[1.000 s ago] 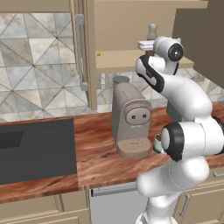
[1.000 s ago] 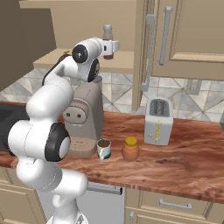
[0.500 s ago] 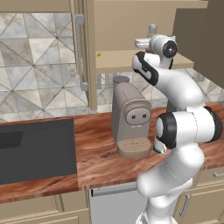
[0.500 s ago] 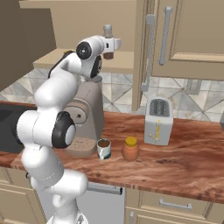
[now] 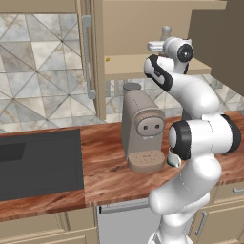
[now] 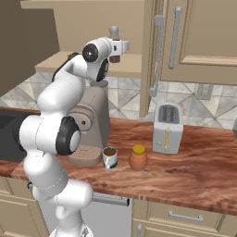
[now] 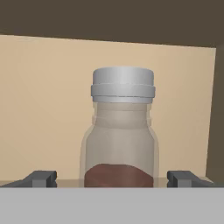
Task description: Pick the cinnamon and honey bottle from the cabinet and place them next to the mug.
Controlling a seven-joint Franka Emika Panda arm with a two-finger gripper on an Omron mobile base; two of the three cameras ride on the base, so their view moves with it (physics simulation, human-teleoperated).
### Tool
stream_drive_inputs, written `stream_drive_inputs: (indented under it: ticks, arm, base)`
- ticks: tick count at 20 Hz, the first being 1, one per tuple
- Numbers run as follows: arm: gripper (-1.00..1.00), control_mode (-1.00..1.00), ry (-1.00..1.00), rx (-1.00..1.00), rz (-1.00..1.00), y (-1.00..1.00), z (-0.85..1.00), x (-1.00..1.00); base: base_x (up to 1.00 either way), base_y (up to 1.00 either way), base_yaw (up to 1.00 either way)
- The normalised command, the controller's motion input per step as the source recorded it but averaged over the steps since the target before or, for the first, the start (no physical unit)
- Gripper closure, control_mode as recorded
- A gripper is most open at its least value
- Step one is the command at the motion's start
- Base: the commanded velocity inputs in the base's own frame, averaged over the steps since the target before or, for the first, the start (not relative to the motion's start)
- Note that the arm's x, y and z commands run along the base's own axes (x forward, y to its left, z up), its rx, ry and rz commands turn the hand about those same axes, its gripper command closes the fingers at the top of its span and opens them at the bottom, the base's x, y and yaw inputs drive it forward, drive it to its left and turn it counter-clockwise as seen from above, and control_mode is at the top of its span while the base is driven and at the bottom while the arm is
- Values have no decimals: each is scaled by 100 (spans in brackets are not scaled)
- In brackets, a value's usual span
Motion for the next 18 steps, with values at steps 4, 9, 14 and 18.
stream_drive_inputs:
  ticks: [4,9,14,18]
  arm:
    - [-100,-100,0,9,5,-39,0,0]
    - [-100,-100,0,7,4,-24,0,0]
    - [-100,-100,0,1,0,0,0,0]
    - [-100,-100,0,0,0,3,0,0]
  base:
    - [0,0,0]
    - [0,0,0]
    - [0,0,0]
    - [0,0,0]
